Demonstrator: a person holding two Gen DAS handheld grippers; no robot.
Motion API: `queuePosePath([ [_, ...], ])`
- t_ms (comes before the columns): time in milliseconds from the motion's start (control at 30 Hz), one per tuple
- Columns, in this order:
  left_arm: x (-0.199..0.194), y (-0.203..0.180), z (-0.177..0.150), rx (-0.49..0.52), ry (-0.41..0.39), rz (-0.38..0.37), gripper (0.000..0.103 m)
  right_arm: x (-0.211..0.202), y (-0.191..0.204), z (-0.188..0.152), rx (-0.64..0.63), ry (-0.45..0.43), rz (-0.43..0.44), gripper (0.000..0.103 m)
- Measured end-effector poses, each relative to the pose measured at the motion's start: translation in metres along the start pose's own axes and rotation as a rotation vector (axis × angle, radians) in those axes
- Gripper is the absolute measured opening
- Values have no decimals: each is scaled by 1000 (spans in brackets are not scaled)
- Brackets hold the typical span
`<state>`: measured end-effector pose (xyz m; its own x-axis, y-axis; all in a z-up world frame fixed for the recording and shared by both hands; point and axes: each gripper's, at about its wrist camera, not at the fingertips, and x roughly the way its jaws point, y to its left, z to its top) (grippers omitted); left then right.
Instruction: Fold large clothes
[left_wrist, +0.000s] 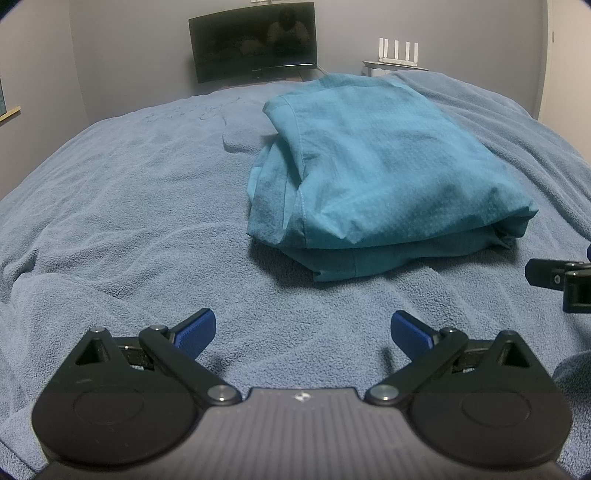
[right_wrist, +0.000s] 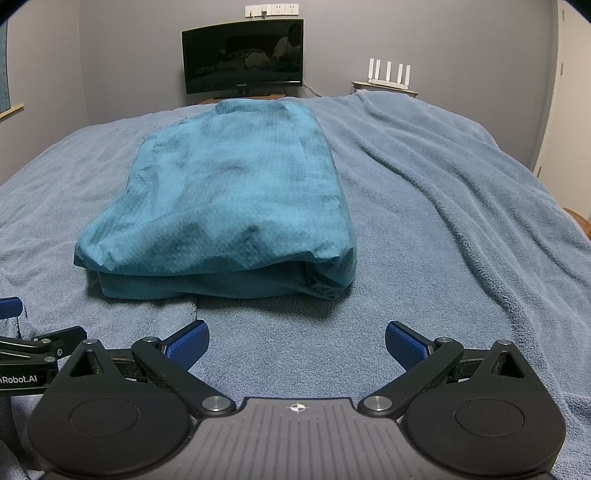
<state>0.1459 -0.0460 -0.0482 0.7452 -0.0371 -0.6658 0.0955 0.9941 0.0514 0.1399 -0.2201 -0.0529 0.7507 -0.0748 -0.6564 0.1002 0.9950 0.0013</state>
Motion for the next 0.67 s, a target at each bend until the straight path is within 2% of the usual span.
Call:
queuePosePath([
  [667,2,3,-2,-2,5,-19,102,2,0,1,-1,4,2,103],
])
